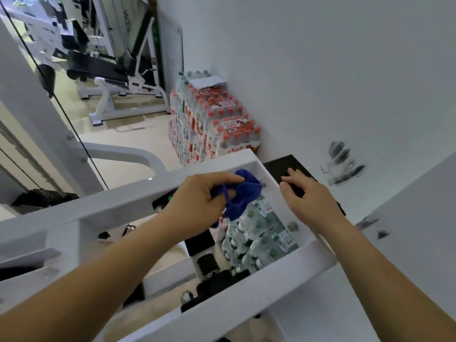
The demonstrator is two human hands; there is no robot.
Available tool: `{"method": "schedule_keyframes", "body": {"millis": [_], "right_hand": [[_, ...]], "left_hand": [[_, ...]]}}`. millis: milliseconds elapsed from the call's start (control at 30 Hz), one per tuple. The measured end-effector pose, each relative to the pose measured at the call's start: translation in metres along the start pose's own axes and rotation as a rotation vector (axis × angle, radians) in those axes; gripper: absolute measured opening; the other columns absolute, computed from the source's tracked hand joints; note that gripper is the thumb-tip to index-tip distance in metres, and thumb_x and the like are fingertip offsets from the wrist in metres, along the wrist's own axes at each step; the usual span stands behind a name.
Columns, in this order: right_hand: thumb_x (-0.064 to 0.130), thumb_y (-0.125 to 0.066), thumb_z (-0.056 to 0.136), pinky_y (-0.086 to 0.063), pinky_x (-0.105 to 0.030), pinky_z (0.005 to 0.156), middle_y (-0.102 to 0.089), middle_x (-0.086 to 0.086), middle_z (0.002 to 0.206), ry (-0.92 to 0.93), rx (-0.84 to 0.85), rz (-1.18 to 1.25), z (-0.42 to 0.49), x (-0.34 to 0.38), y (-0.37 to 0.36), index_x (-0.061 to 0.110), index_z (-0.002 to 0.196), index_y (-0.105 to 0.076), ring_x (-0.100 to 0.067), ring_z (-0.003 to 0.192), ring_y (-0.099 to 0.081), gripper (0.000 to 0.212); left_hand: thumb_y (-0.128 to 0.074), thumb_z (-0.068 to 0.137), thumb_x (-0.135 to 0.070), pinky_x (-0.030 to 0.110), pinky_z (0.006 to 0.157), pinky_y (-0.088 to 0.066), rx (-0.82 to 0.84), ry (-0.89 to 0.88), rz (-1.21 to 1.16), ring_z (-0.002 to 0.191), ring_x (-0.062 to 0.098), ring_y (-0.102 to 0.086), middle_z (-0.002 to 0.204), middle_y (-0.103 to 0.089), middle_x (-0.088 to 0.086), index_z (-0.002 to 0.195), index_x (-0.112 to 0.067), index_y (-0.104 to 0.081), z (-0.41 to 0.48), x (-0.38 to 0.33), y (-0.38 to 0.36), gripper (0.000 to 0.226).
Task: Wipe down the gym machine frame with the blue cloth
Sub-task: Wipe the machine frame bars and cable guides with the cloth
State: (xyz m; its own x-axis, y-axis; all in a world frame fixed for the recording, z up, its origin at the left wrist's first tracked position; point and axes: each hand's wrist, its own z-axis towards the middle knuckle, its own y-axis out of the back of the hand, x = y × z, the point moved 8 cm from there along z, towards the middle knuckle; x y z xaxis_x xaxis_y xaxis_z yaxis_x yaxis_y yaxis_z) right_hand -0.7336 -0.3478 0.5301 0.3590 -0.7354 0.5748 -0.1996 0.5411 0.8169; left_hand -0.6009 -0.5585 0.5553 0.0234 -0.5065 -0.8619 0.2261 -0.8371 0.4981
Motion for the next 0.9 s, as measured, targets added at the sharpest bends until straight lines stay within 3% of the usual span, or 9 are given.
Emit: {"method": "schedule_keyframes", "body": {"millis": [100, 167, 267, 367, 467, 533, 600, 733, 900], "right_hand": [[0.038, -0.054, 0.102, -0.026, -0.039, 0.124, -0.050, 0.009, 0.153, 0.026, -0.062, 0.029, -0.030, -0.022, 0.007, 0.027, 0.130, -0.068, -0.003, 0.146, -0.033, 0.034], [0.041, -0.052, 0.099, -0.021, -0.037, 0.126, -0.051, 0.006, 0.153, 0.106, -0.077, 0.057, -0.041, -0.033, 0.008, 0.025, 0.131, -0.069, -0.002, 0.146, -0.033, 0.039], [0.029, -0.056, 0.100, -0.023, -0.031, 0.124, -0.052, 0.010, 0.150, 0.211, -0.064, 0.098, -0.042, -0.044, 0.010, 0.026, 0.132, -0.068, 0.001, 0.145, -0.034, 0.035], [0.025, -0.057, 0.099, -0.033, -0.039, 0.120, -0.058, 0.005, 0.146, 0.263, -0.099, 0.101, -0.037, -0.047, 0.013, 0.022, 0.127, -0.072, -0.008, 0.142, -0.043, 0.032], [0.030, -0.052, 0.098, -0.034, -0.044, 0.120, -0.056, 0.002, 0.148, 0.287, -0.058, 0.102, -0.034, -0.047, 0.011, 0.021, 0.130, -0.070, -0.012, 0.144, -0.042, 0.038], [0.032, -0.051, 0.102, -0.029, -0.043, 0.122, -0.052, 0.004, 0.152, 0.283, -0.027, 0.091, -0.036, -0.048, 0.011, 0.024, 0.134, -0.067, -0.010, 0.147, -0.037, 0.037], [0.036, -0.053, 0.103, -0.026, -0.042, 0.124, -0.047, 0.006, 0.156, 0.285, -0.009, 0.053, -0.040, -0.047, 0.010, 0.027, 0.139, -0.062, -0.009, 0.149, -0.033, 0.038], [0.054, -0.050, 0.100, -0.020, -0.042, 0.126, -0.038, 0.009, 0.161, 0.285, 0.005, -0.067, -0.043, -0.043, 0.006, 0.032, 0.145, -0.056, -0.009, 0.152, -0.026, 0.050], [0.050, -0.053, 0.099, -0.020, -0.041, 0.126, -0.041, 0.006, 0.160, 0.264, -0.022, -0.073, -0.045, -0.039, 0.010, 0.030, 0.143, -0.059, -0.011, 0.151, -0.028, 0.049]], "left_hand": [[-0.057, 0.101, -0.021, 0.023, 0.078, -0.057, 0.232, -0.065, 0.022, 0.090, -0.001, -0.067, 0.110, -0.064, -0.025, 0.142, -0.051, -0.046, -0.029, -0.047, -0.062, 0.052], [-0.049, 0.104, -0.036, 0.031, 0.099, -0.052, 0.419, -0.090, 0.224, 0.113, 0.004, -0.059, 0.135, -0.054, -0.019, 0.153, -0.046, -0.029, -0.058, -0.059, -0.118, 0.054], [-0.036, 0.102, -0.055, 0.042, 0.107, -0.044, 0.385, -0.180, 0.656, 0.129, 0.023, -0.047, 0.154, -0.038, -0.003, 0.160, -0.030, -0.009, -0.075, -0.059, -0.158, 0.068], [-0.029, 0.100, -0.064, 0.045, 0.087, -0.054, 0.274, -0.077, 0.675, 0.101, 0.023, -0.060, 0.127, -0.058, -0.002, 0.151, -0.025, -0.024, -0.052, -0.061, -0.165, 0.065], [-0.028, 0.099, -0.067, 0.038, 0.070, -0.052, 0.205, -0.027, 0.730, 0.080, 0.020, -0.061, 0.105, -0.063, -0.004, 0.119, -0.026, -0.044, -0.035, -0.068, -0.175, 0.048], [-0.027, 0.102, -0.061, 0.034, 0.072, -0.047, 0.171, -0.051, 0.759, 0.093, 0.019, -0.062, 0.117, -0.062, -0.004, 0.134, -0.026, -0.041, -0.047, -0.070, -0.172, 0.049], [-0.027, 0.104, -0.055, 0.033, 0.086, -0.051, 0.165, -0.116, 0.799, 0.112, 0.017, -0.059, 0.136, -0.056, -0.005, 0.151, -0.027, -0.031, -0.075, -0.062, -0.162, 0.054], [-0.027, 0.102, -0.051, 0.034, 0.106, -0.048, 0.058, -0.152, 0.881, 0.126, 0.015, -0.056, 0.146, -0.054, -0.007, 0.153, -0.030, -0.036, -0.131, -0.035, -0.128, 0.056], [-0.031, 0.104, -0.046, 0.036, 0.091, -0.053, -0.085, -0.155, 0.887, 0.112, 0.019, -0.062, 0.133, -0.063, -0.005, 0.148, -0.025, -0.047, -0.102, -0.055, -0.149, 0.051]]}}
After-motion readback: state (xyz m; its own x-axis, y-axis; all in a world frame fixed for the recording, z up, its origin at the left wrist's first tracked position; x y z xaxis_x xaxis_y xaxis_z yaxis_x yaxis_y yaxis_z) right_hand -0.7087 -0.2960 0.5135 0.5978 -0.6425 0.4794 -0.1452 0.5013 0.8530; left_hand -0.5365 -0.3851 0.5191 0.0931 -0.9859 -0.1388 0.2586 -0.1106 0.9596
